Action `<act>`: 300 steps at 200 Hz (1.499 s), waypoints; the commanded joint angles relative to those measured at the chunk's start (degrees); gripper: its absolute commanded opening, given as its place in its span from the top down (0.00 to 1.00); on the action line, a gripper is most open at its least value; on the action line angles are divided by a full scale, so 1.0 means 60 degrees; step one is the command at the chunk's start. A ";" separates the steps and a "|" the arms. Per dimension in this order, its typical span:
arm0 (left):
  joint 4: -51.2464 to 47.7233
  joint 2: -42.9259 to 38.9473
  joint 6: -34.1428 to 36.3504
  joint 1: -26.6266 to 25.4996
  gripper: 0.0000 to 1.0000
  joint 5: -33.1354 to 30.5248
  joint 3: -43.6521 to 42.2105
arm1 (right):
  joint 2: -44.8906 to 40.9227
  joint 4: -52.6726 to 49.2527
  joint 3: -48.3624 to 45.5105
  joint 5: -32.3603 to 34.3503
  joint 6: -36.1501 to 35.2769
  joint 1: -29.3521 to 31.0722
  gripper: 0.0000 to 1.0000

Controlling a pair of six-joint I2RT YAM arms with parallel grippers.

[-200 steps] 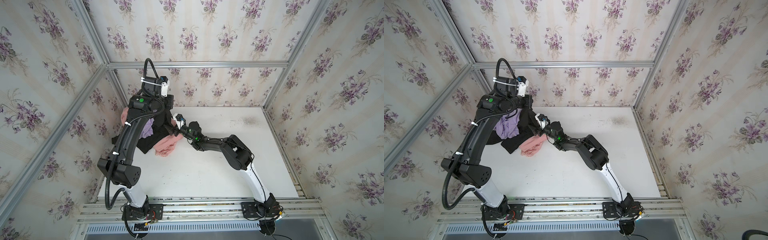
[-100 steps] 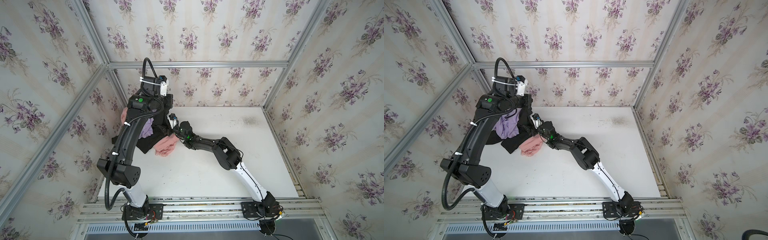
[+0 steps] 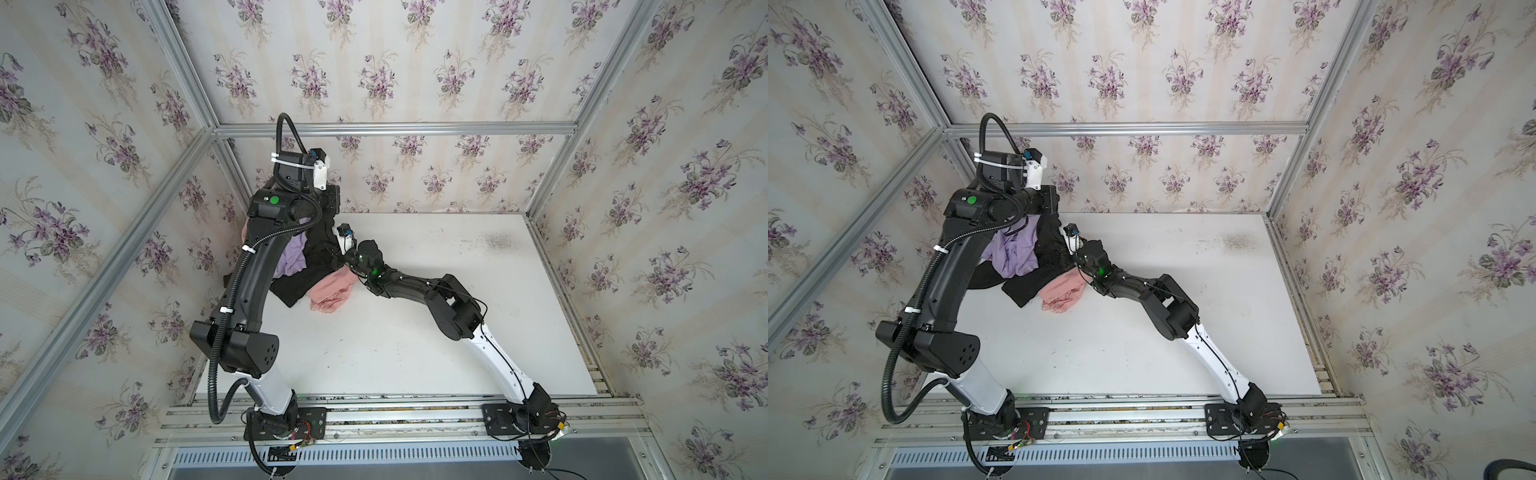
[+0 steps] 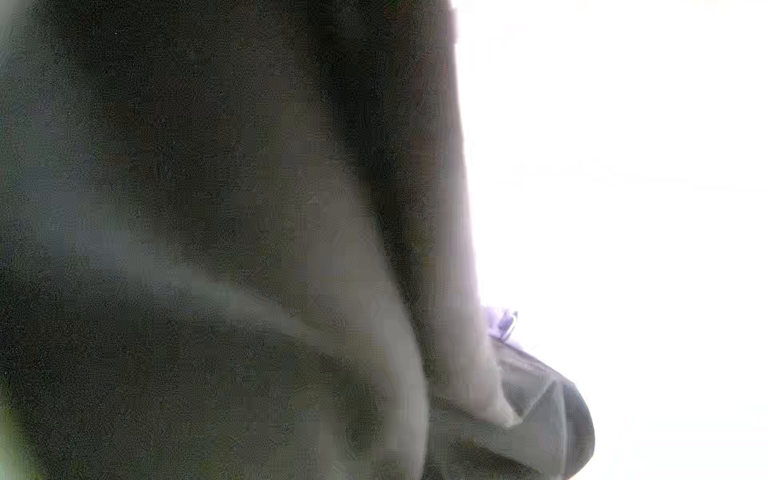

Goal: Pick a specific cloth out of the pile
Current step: 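Grasp the hanging black cloth with the right gripper below the left gripper, then lift the black cloth high with both grippers, pulling it free of the pile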

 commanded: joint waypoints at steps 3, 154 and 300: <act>0.0245 -0.0043 -0.0060 0.0103 1.00 -0.0021 0.0078 | -0.0545 0.0367 0.0039 0.0055 0.0025 -0.0015 1.00; 0.0305 -0.0323 -0.0212 0.0208 1.00 -0.0180 0.0900 | -0.1168 0.1445 0.1566 -0.0474 0.0278 -0.0025 1.00; 0.0424 -0.0981 -0.0138 0.0252 1.00 -0.0630 0.1408 | -0.1720 0.1847 0.2124 -0.1221 0.0151 -0.0310 1.00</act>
